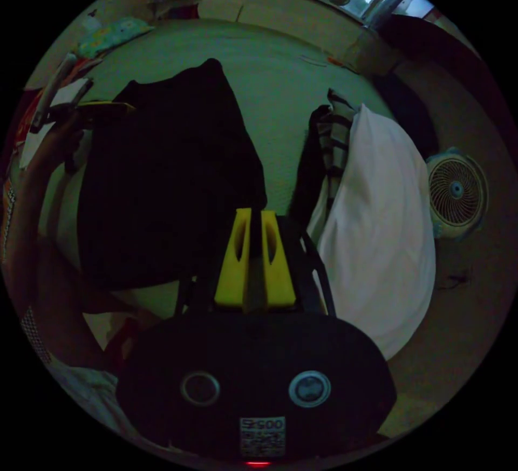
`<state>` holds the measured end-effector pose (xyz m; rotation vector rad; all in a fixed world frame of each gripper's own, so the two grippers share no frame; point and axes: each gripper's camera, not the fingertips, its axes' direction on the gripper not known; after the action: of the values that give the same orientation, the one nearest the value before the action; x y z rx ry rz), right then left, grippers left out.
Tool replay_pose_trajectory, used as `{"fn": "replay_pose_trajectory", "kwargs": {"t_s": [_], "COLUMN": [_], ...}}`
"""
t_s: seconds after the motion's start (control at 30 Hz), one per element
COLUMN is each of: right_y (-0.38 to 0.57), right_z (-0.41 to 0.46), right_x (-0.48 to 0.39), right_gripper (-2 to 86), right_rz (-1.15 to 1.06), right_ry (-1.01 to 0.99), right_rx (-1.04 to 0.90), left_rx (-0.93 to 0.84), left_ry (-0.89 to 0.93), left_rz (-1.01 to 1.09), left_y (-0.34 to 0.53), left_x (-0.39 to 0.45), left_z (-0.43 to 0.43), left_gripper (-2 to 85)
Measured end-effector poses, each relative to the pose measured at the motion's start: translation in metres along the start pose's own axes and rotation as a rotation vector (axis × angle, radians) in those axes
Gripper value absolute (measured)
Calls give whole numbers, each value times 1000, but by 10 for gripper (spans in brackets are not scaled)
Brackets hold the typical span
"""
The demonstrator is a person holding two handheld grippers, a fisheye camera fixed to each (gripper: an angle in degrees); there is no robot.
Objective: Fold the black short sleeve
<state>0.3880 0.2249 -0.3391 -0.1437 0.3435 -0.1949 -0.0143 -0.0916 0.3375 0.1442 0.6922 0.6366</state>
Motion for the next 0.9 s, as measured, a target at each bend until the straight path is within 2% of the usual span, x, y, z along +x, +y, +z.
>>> {"fn": "replay_pose_trajectory", "kwargs": {"t_s": [0.13,0.23,0.4,0.53,0.73,0.9], "right_y": [20,40,76,93,132,174], "right_z": [-28,-58,-113,-148,-212,-273], "right_x": [25,45,70,91,147,218], "right_gripper": [-10,-10,-10,-10,-10,-10], "right_rz": [38,71,69,63,103,173], "right_ry": [-33,-65,-60,-52,-81,-37], "right_rx": [51,124,222,262,337,416], "left_rx": [46,121,164,187,206,245], "left_ry": [-74,-59,-174,-165,-286,-255], "left_rz": [29,19,55,32,161,206], "left_y": [-14,-22,-27,-44,-80,-110], "left_x": [68,115,201,272,402,507], "left_z": [4,-1,-8,-17,-36,-45], "left_gripper": [55,53,53,52,52,51]}}
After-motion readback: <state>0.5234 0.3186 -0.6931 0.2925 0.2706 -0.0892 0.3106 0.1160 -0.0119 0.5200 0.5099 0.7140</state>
